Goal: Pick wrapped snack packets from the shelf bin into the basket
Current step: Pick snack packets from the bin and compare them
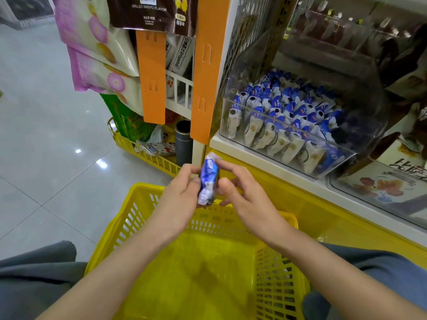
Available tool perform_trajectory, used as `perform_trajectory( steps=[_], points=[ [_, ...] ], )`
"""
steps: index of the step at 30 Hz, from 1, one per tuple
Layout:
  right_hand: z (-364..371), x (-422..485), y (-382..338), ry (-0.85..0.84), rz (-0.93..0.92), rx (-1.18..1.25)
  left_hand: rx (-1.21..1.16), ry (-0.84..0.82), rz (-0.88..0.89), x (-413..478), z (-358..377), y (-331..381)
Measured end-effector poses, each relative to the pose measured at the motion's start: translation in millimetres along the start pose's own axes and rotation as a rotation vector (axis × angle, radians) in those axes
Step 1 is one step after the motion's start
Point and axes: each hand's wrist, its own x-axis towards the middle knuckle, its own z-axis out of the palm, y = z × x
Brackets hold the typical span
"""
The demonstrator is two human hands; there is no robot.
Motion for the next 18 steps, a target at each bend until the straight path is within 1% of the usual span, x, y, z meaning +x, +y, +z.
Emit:
perform_trajectory(
  steps=[2,3,4,7,9,11,13,14,16,18],
  points=[
    [-4,2,-4,-0.001,-0.006,0.01,-0.29,-0.089,-0.19,3,2,13],
    [-5,2,-5,0.016,0.004,-0.002,-0.371,-0.124,-0.214,2,2,16],
    [-6,3,-6,0.04,0.024,-0.012,-0.402,-0.146,-0.201,0,3,16],
    [-11,6,-6,0.082,0.103,-0.023,-0.339,-0.168,-0.1,-8,4,13],
    [-15,9,-6,0.045,0.148,-0.006,-0.353,-0.17,-0.102,-7,6,11],
    [-18,10,-8,-0.012,0.173,0.089,-0.365,-0.21,-0.117,-3,4,11],
    [-21,10,-9,-0.002,0.188,0.194,-0.299,-0.251,-0.075,0,2,9],
    [-22,10,-10,0.02,0.189,0.23,-0.23,-0.238,-0.03,1,0,9],
    [-24,9,-11,0.071,0.175,0.261,-0.098,-0.154,0.053,5,-1,10],
    [-24,8,-11,0.111,0.149,0.22,-0.062,-0.114,0.091,9,-2,12]
  ],
)
